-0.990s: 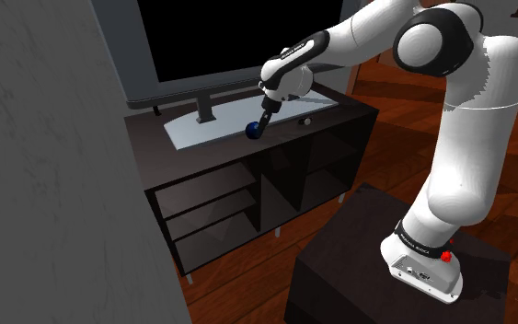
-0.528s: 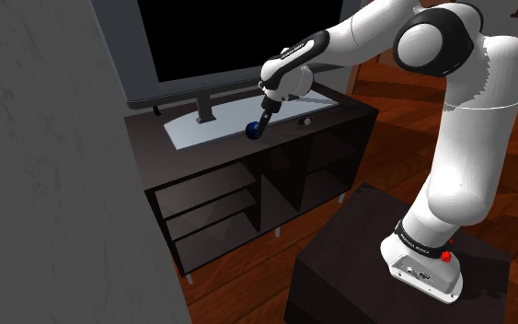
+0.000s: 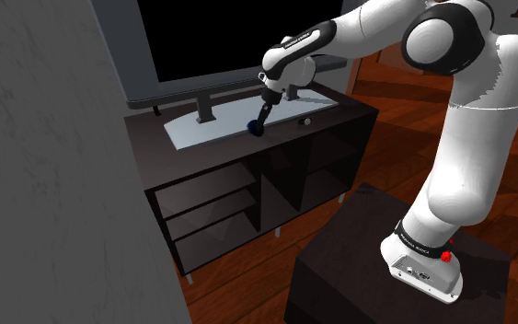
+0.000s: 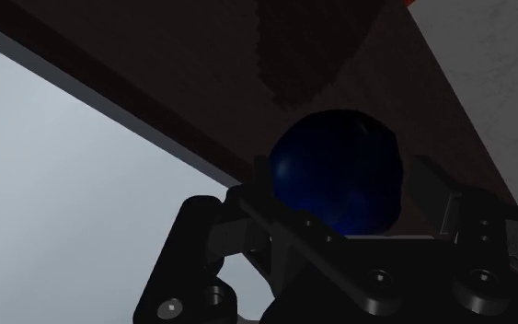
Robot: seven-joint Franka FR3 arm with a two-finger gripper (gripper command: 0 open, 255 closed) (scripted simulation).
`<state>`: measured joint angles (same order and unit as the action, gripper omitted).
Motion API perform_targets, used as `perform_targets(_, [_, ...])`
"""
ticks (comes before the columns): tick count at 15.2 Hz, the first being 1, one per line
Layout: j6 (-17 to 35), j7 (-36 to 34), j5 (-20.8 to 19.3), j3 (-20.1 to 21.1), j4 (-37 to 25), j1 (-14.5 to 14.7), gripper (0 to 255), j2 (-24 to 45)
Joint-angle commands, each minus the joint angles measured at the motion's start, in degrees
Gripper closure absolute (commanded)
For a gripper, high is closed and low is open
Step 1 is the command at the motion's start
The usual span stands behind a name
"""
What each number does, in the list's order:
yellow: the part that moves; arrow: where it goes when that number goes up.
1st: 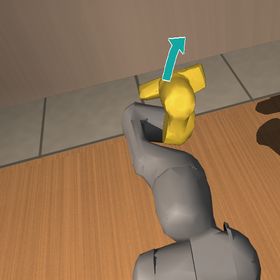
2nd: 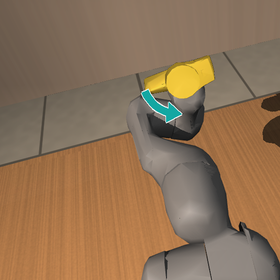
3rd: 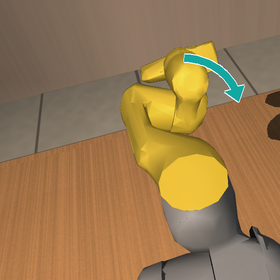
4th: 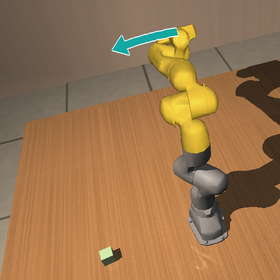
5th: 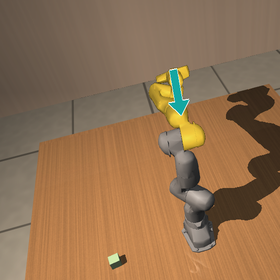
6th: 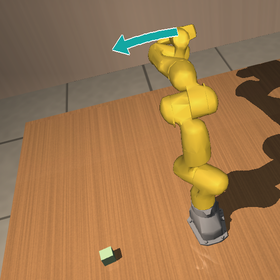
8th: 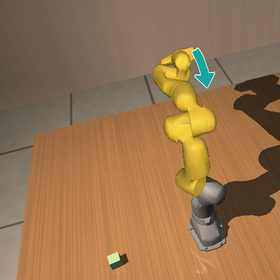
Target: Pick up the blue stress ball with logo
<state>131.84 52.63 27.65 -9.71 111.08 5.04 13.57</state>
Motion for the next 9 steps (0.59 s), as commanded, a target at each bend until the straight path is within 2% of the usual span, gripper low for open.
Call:
perform_targets(1, [-1.32,-0.73,-0.67,-0.21,-0.63,0.03,255,-0.80])
perform_targets(9, [-5.06,-2.82,-2.38,-0.62,-2.80,0.13,255,-2.74])
